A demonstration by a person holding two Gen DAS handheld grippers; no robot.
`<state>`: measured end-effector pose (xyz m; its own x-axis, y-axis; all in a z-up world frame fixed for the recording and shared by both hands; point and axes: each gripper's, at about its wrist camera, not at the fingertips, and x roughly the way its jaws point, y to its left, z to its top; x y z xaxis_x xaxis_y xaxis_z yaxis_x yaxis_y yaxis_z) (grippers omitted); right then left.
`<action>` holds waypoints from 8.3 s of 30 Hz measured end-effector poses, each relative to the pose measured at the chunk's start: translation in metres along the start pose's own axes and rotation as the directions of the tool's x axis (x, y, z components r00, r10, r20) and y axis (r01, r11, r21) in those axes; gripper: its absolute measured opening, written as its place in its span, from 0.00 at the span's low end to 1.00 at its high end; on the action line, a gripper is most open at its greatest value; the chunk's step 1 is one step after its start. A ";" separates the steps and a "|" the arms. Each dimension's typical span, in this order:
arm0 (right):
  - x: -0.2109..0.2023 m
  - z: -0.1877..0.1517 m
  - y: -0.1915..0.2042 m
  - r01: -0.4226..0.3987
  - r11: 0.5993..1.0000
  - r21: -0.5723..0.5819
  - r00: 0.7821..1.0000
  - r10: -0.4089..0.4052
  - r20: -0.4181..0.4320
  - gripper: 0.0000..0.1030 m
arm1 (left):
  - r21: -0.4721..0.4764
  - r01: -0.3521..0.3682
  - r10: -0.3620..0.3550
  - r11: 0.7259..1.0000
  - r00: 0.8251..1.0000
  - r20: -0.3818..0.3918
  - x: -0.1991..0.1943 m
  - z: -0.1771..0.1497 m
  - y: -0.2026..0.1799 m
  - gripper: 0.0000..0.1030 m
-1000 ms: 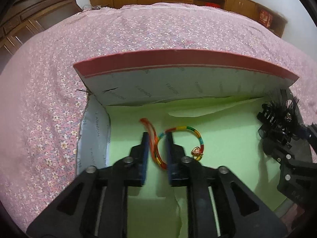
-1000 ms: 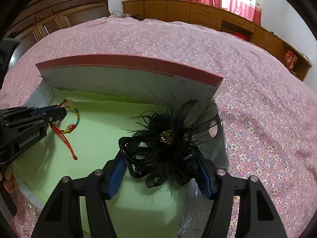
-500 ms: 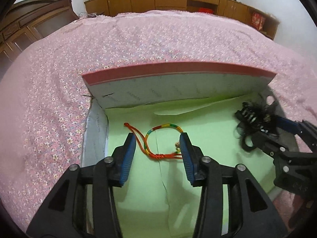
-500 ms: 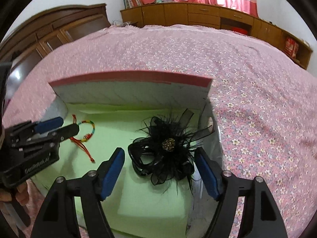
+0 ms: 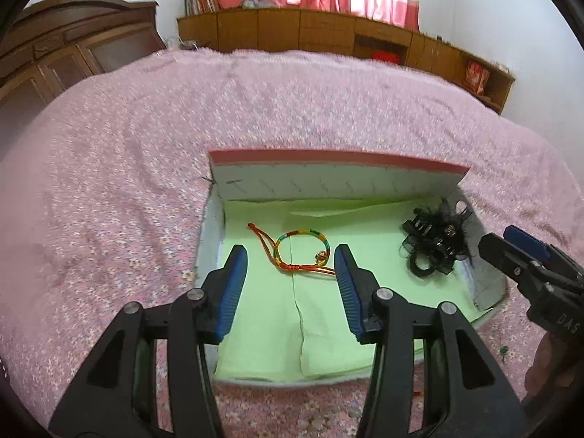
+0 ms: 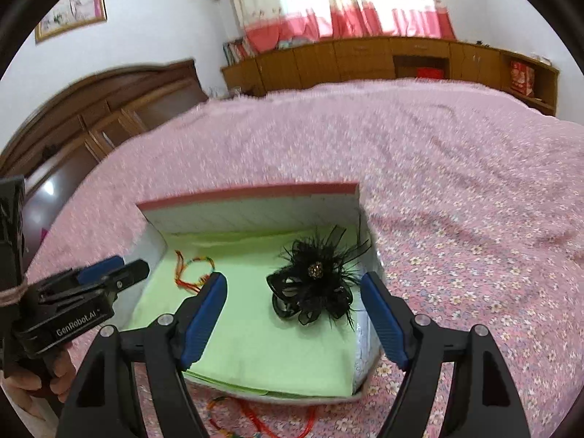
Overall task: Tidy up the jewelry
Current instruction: 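Withdraw both open tools from the box back over the jewelry, then grasp the gold pearl pendant with the right tool while the left tool grasps a small gold earring, then carry the pendant and earring into the shoebox and open both tools, then withdraw both open tools toward the remaining jewelry on the bedspread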
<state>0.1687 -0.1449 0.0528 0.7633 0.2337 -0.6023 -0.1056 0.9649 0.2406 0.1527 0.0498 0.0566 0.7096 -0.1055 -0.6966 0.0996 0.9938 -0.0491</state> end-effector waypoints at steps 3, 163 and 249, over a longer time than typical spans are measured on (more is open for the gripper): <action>-0.014 -0.003 0.001 -0.004 1.000 0.006 0.999 0.004 0.041 0.76 | -0.002 0.007 -0.007 1.000 0.999 0.044 -0.019 -0.005 0.001 0.41; -0.108 -0.054 0.055 -0.025 0.973 -0.229 0.935 0.104 0.339 0.17 | 0.016 0.112 -0.110 0.994 0.933 0.344 -0.094 -0.056 -0.004 0.06; -0.094 -0.066 -0.029 0.034 0.999 0.013 0.999 -0.035 0.028 0.48 | -0.099 0.111 -0.111 0.989 0.994 -0.001 -0.049 -0.075 0.012 0.37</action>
<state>0.0574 -0.1869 0.0523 0.7842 0.1967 -0.5886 -0.0710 0.9707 0.2297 0.0668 0.0691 0.0363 0.6937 -0.2156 -0.6873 0.1079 0.9745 -0.1968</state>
